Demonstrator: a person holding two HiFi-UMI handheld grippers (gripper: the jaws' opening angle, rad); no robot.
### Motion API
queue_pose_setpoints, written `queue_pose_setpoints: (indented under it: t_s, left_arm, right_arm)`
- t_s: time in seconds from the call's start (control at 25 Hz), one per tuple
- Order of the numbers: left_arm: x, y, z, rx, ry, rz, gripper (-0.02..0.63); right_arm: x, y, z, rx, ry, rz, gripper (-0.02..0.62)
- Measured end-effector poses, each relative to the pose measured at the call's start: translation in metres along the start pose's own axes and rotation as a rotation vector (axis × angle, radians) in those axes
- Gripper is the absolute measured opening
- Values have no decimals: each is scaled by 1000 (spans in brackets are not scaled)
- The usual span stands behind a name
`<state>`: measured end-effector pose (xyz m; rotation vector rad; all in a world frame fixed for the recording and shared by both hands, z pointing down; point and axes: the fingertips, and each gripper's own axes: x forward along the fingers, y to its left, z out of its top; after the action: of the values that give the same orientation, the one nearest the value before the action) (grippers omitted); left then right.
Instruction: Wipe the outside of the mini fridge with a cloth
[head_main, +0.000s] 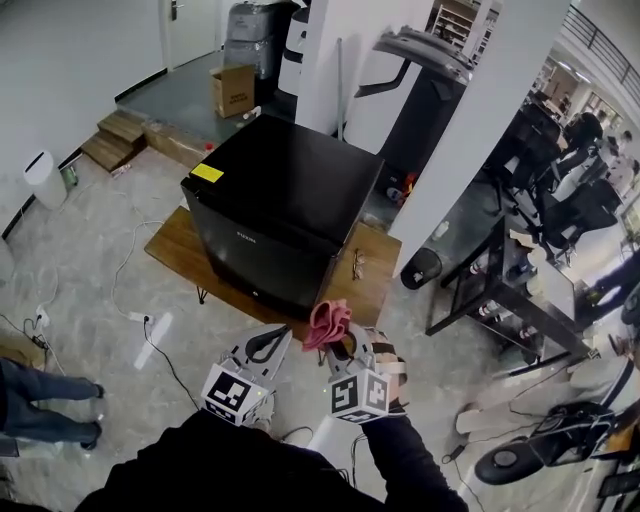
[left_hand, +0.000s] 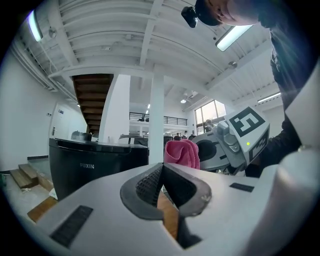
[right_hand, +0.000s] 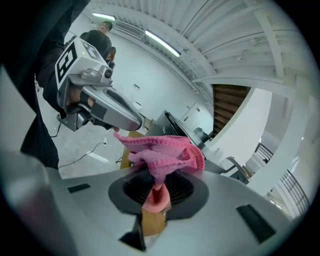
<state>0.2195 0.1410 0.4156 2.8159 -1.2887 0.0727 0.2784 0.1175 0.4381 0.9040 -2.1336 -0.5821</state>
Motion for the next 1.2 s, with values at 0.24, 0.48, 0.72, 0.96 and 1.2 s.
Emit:
queue_pose_setpoints:
  t_s: [0.24,0.48,0.72,0.96,1.2]
  left_arm:
    - [-23,25,5,45,-2,-3,6]
    - [-53,88,11,47,-32,-56,6]
    - [-77,160,10,48,-27,-173,6]
    - [-86,215,10,57,-29,-239,6]
    - [-91,272,1,51,-23,-148,6]
  right_arm:
    - [14,25,26,-8,20,10,67]
    - [53,39,75,-14,72,-39,67]
    - [106,42,121,27,160,-116,67]
    - [150,47,149,74,220,-162,67]
    - [212,49,189,6,189,-132,67]
